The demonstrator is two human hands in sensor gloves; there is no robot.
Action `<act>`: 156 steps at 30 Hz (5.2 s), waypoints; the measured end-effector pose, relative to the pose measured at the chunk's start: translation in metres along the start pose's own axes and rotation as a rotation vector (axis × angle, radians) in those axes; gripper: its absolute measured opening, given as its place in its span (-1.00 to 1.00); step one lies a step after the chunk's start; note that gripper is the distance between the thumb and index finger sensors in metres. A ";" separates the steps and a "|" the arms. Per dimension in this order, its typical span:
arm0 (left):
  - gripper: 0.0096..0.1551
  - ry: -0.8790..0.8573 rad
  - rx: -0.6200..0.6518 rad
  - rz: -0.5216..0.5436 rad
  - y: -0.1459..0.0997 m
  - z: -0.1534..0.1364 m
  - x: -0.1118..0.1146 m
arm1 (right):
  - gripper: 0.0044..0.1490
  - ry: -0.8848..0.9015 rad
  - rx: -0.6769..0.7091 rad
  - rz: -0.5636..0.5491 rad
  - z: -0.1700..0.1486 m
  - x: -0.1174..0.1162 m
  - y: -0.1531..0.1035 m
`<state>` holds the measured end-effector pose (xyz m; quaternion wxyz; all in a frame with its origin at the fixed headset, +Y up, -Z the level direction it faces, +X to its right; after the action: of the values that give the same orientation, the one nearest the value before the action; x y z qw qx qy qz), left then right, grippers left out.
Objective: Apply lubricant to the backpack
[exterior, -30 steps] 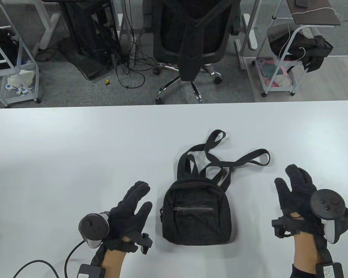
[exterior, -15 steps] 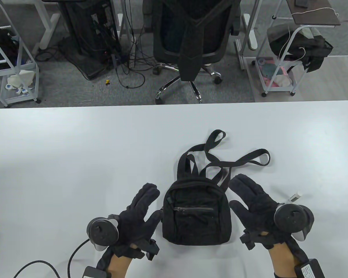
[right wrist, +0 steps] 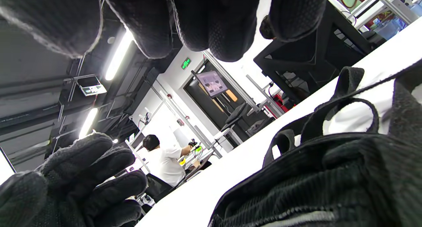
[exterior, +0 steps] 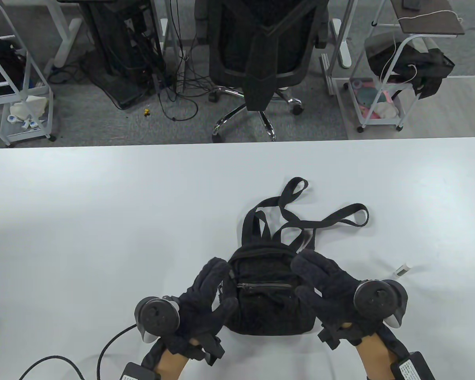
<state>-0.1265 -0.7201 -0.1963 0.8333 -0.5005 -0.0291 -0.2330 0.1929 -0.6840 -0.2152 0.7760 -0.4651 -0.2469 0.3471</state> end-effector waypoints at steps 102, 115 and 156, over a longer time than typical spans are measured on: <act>0.05 0.455 -0.306 -0.906 -0.009 -0.048 0.111 | -0.51 -0.556 -0.211 0.282 0.005 -0.074 0.034; 0.05 0.471 -0.308 -0.903 -0.010 -0.048 0.112 | -0.51 -0.541 -0.277 0.299 -0.012 -0.056 0.028; 0.03 0.462 -0.308 -0.883 -0.008 -0.048 0.110 | -0.51 -0.480 -0.470 0.426 -0.059 -0.025 0.017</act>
<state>-0.0409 -0.8033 -0.1831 0.5570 -0.4930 -0.0178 -0.6681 0.2135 -0.7303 -0.2589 0.4794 -0.5763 -0.3922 0.5331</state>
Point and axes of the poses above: the tracker on the back of each hand, its own z axis roughly to the thumb side, its own y axis roughly from the wrist to the fingertips, x = y × z, the point moved 2 cm from there along y, roughly from the wrist to the fingertips, and after that the axes turned 10 degrees about -y, right-handed, at the moved point
